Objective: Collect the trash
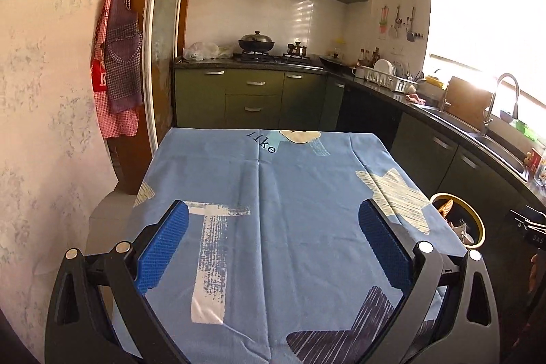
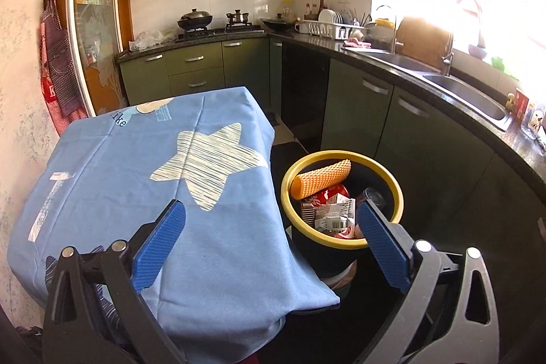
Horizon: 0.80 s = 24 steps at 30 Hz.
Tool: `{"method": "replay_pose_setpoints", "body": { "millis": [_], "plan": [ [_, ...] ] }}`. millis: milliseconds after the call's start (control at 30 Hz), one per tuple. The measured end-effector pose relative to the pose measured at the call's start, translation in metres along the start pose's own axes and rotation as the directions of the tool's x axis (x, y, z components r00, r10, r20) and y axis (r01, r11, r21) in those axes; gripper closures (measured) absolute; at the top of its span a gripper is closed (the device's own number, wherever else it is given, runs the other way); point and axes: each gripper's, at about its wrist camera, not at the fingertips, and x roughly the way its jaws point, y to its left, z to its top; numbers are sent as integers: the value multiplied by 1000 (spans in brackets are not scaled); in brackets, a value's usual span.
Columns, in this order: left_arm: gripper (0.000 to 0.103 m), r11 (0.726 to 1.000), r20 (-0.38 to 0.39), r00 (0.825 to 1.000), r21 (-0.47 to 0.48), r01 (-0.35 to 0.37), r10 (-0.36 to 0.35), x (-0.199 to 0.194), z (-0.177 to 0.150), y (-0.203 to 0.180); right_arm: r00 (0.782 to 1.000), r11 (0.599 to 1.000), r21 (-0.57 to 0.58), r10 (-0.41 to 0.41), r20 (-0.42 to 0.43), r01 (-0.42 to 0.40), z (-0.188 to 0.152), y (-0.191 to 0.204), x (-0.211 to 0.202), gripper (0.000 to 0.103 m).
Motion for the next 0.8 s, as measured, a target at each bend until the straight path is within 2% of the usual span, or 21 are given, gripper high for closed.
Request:
{"method": "replay_pose_setpoints", "body": {
  "millis": [400, 800],
  "plan": [
    [5, 1000, 23, 1000, 9, 1, -1, -21, 0, -7, 999, 1000, -12, 10, 32, -9, 1, 6, -15, 7],
    [5, 999, 0, 1000, 38, 19, -19, -16, 4, -24, 1000, 1000, 14, 13, 27, -13, -2, -4, -11, 7]
  ]
}}
